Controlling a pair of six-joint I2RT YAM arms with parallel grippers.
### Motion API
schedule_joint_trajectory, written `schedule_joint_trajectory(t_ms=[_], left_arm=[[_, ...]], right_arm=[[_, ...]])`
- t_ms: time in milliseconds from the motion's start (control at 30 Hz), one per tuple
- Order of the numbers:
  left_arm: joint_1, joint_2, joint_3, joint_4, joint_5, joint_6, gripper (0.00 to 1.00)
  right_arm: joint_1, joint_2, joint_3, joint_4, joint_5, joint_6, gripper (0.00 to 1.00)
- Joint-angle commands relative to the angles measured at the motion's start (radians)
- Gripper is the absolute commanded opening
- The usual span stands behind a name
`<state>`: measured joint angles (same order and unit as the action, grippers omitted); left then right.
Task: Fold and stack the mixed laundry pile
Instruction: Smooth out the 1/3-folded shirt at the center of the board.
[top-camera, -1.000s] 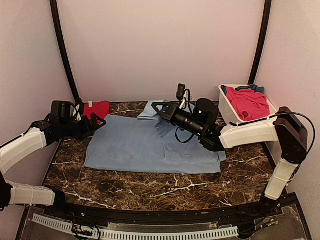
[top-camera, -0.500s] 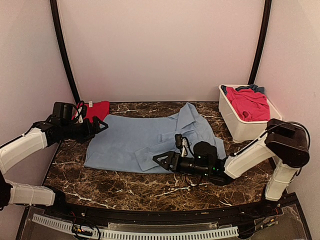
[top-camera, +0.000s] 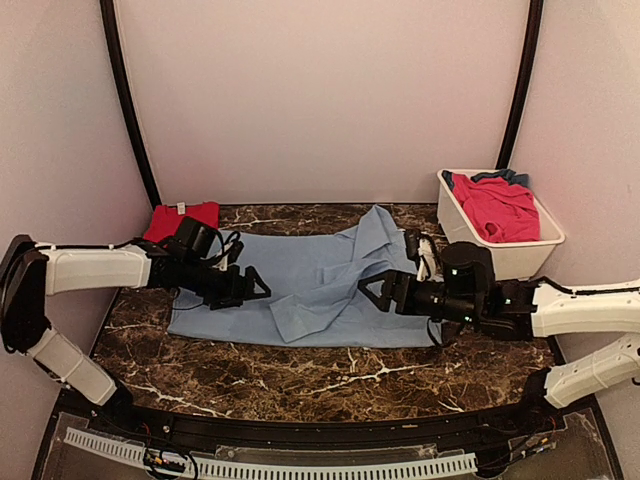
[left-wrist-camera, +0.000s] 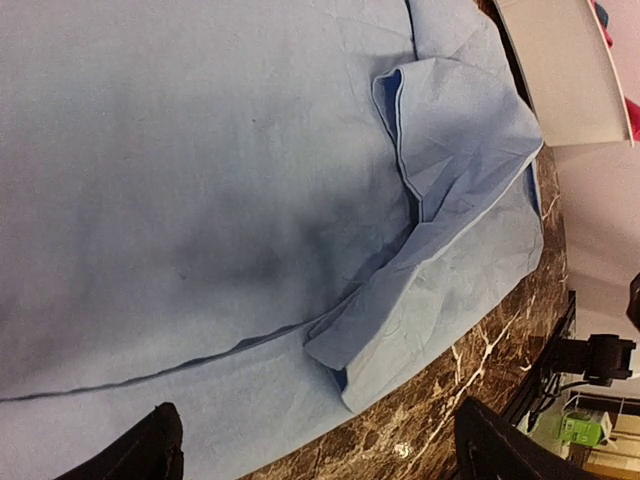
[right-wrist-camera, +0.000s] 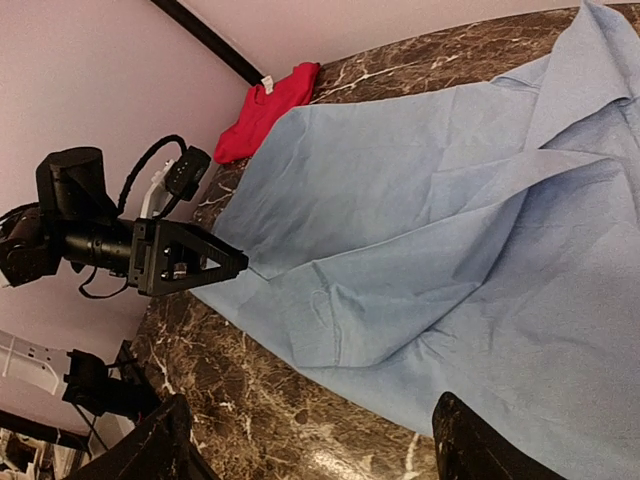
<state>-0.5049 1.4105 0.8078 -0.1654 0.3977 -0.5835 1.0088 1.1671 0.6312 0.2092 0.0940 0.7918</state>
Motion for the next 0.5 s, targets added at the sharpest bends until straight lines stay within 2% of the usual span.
schedule_joint_trajectory(t_ms=[0, 100, 167, 233, 267, 300, 333, 367, 400, 467], left_arm=[[-0.092, 0.15, 0.142, -0.008, 0.0, 0.129, 0.91], [-0.125, 0.216, 0.187, 0.011, 0.003, 0.156, 0.86], [-0.136, 0.235, 0.196, 0.038, 0.03, 0.166, 0.78], [-0.154, 0.254, 0.206, 0.06, 0.061, 0.184, 0.64], [-0.161, 0.267, 0.221, 0.057, 0.066, 0.194, 0.52], [-0.179, 0.276, 0.231, 0.051, 0.072, 0.214, 0.45], [-0.189, 0.293, 0.255, 0.031, 0.072, 0.225, 0.32], [-0.209, 0.299, 0.267, 0.021, 0.071, 0.247, 0.25], [-0.221, 0.308, 0.287, 0.001, 0.068, 0.257, 0.11], [-0.26, 0.301, 0.304, -0.019, 0.018, 0.29, 0.01]], right_arm=[[-0.091, -0.085, -0.03, -0.16, -0.025, -0.056, 0.8], [-0.136, -0.14, -0.04, -0.192, -0.041, -0.079, 0.81], [-0.167, -0.167, -0.029, -0.23, -0.053, -0.099, 0.81], [-0.191, -0.19, -0.019, -0.266, -0.06, -0.118, 0.81], [-0.202, -0.201, -0.018, -0.277, -0.065, -0.125, 0.81], [-0.212, -0.212, -0.018, -0.285, -0.067, -0.131, 0.81], [-0.225, -0.223, -0.019, -0.291, -0.073, -0.136, 0.81], [-0.238, -0.23, -0.02, -0.294, -0.082, -0.141, 0.81], [-0.25, -0.238, -0.021, -0.297, -0.088, -0.145, 0.81], [-0.274, -0.248, -0.011, -0.311, -0.089, -0.159, 0.81]])
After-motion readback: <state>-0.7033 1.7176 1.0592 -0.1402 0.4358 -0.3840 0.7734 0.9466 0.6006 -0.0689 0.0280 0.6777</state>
